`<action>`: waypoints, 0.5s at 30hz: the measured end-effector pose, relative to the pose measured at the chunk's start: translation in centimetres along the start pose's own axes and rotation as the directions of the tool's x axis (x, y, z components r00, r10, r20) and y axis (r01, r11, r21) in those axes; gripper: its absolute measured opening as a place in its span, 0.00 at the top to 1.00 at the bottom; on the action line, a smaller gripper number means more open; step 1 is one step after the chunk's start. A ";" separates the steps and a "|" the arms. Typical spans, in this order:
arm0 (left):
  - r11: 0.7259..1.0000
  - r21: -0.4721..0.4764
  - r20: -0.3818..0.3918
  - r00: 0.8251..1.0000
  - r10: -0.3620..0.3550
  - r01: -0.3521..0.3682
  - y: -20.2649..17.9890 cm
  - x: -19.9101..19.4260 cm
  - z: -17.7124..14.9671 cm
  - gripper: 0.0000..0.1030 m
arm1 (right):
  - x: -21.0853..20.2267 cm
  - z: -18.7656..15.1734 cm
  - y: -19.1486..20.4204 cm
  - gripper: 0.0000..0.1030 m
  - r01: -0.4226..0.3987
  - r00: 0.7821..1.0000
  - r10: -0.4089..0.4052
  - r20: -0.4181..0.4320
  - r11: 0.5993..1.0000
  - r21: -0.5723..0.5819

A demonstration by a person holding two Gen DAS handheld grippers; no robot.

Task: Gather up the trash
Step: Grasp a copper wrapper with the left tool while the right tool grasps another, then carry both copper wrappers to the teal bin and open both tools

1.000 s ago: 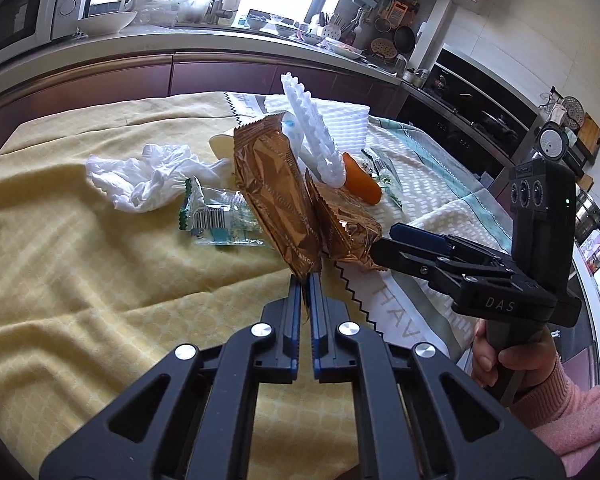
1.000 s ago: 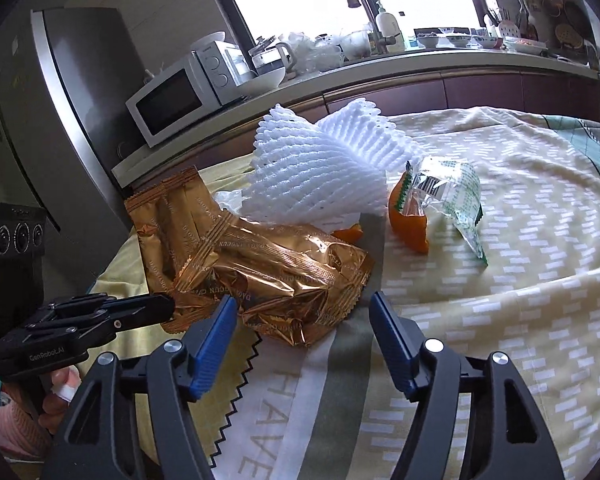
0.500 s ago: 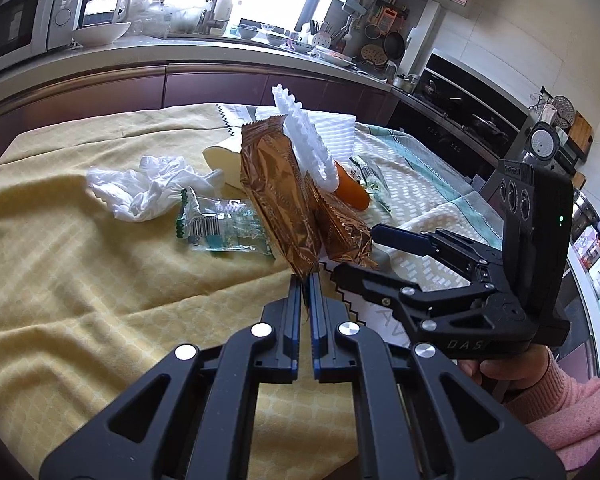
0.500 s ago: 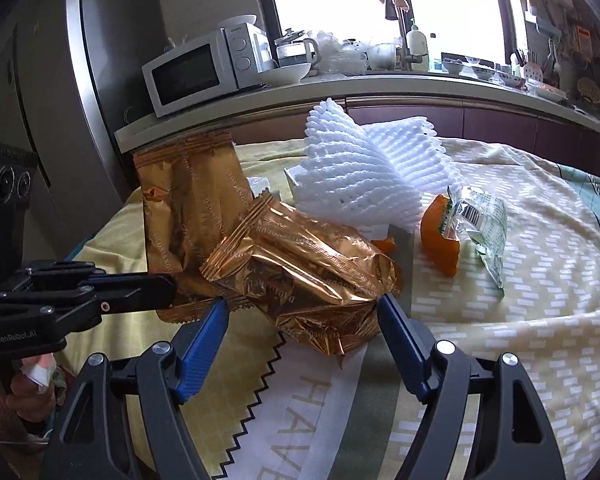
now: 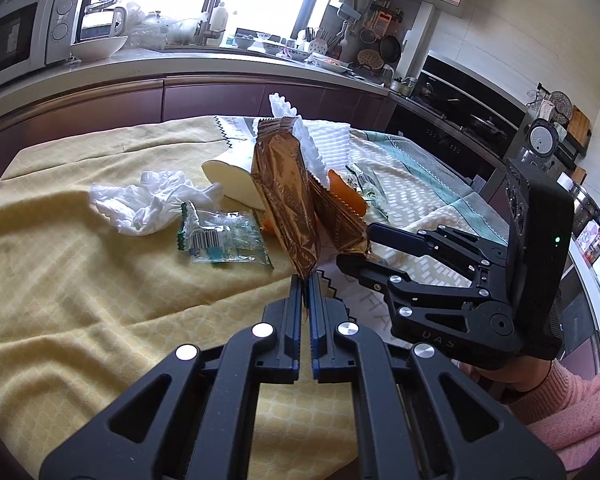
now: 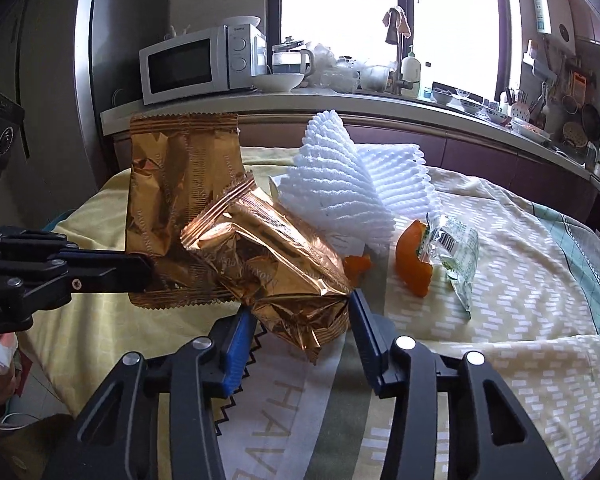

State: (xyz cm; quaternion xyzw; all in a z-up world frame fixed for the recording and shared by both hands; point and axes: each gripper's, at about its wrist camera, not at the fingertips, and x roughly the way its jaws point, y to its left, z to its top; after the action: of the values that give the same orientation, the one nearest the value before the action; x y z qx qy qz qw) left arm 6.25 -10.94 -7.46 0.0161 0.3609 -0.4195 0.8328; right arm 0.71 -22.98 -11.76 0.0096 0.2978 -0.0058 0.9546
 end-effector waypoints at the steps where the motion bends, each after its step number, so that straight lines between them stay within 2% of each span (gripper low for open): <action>1: 1.000 0.000 0.002 1.000 0.007 -0.007 0.1 -0.2 0.0 0.97 | -0.2 0.1 -0.1 0.63 -0.005 1.000 0.005 0.004 1.000 0.004; 8: 0.998 -0.010 0.026 0.998 0.057 -0.057 1.7 -2.7 -0.9 0.97 | -2.1 1.0 0.2 0.64 -0.084 0.996 0.084 0.044 0.996 0.011; 15: 0.989 -0.059 0.058 0.989 0.138 -0.135 4.5 -6.8 -2.5 0.97 | -2.5 2.9 2.9 0.64 -0.222 0.973 0.223 0.061 0.975 -0.015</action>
State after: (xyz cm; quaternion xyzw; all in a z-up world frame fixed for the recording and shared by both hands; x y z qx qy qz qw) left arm 5.34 -2.56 -6.38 0.0046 0.3445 -0.3517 0.8704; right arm 0.34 -20.10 -7.88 0.0389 0.2650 0.1020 0.9580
